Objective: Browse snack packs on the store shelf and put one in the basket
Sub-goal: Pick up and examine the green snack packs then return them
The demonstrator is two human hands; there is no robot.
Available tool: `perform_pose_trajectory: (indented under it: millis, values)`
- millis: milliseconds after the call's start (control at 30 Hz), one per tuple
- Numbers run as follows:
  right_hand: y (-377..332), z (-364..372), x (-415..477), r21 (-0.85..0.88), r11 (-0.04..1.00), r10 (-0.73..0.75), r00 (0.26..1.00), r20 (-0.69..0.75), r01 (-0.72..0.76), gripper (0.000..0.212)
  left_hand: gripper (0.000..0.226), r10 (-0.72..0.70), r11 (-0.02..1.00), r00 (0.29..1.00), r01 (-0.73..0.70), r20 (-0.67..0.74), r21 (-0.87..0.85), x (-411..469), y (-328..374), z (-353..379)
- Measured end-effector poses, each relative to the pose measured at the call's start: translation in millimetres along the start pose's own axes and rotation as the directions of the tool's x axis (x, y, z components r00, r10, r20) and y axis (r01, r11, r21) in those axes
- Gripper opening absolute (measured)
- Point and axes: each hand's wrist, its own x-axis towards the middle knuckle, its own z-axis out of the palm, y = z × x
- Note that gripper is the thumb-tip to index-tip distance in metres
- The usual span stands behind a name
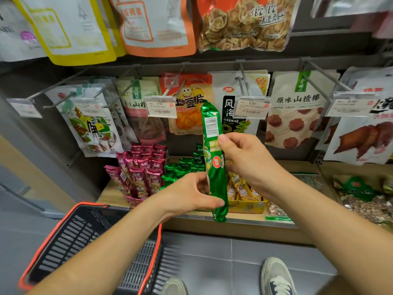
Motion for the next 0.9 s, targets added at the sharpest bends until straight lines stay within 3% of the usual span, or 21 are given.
perform_pose_trajectory:
  millis: [100,167,233,333,400,467,533,633,733,900]
  values:
    - [-2,-1,0,0.061,0.997,-0.051,0.998,0.037,0.048,0.025,0.033,-0.01,0.977,0.987,-0.025,0.163,0.213,-13,8,-29]
    - [-3,-9,1,0.178,0.983,-0.054,0.992,0.114,0.033,0.045,0.031,-0.075,0.949,0.942,-0.034,0.327,0.315,-30,14,-57]
    - [-5,-18,-2,0.207,0.978,-0.06,0.979,0.196,0.019,0.063,0.035,-0.12,0.939,0.929,-0.008,0.351,0.343,-43,14,-78]
    - [-6,-28,-4,0.099,0.995,-0.038,0.969,0.246,0.014,0.057,0.036,-0.124,0.925,0.97,0.037,0.208,0.378,-52,8,-99]
    - [-4,-36,-2,-0.162,0.986,0.023,0.949,0.316,0.03,0.044,0.036,-0.049,0.945,0.997,0.028,0.056,0.326,-55,7,-109]
    - [-1,-41,0,-0.48,0.874,0.155,0.894,0.421,0.074,0.041,0.038,0.085,0.984,0.986,-0.059,-0.147,0.169,-57,9,-118]
    - [2,-38,-1,-0.613,0.779,0.241,0.839,0.488,0.133,0.039,0.042,0.169,0.986,0.952,-0.165,-0.255,0.037,-57,12,-120]
    - [7,-24,-3,-0.67,0.709,0.288,0.777,0.56,0.22,0.028,0.055,0.232,0.973,0.938,-0.222,-0.257,0.067,-55,17,-111]
    - [14,-18,0,-0.759,0.6,0.349,0.77,0.533,0.253,0.04,0.057,0.261,0.965,0.934,-0.243,-0.244,0.103,-58,22,-109]
    - [16,-12,1,-0.819,0.506,0.436,0.739,0.513,0.27,0.04,0.043,0.277,0.961,0.93,-0.267,-0.243,0.071,-62,23,-109]
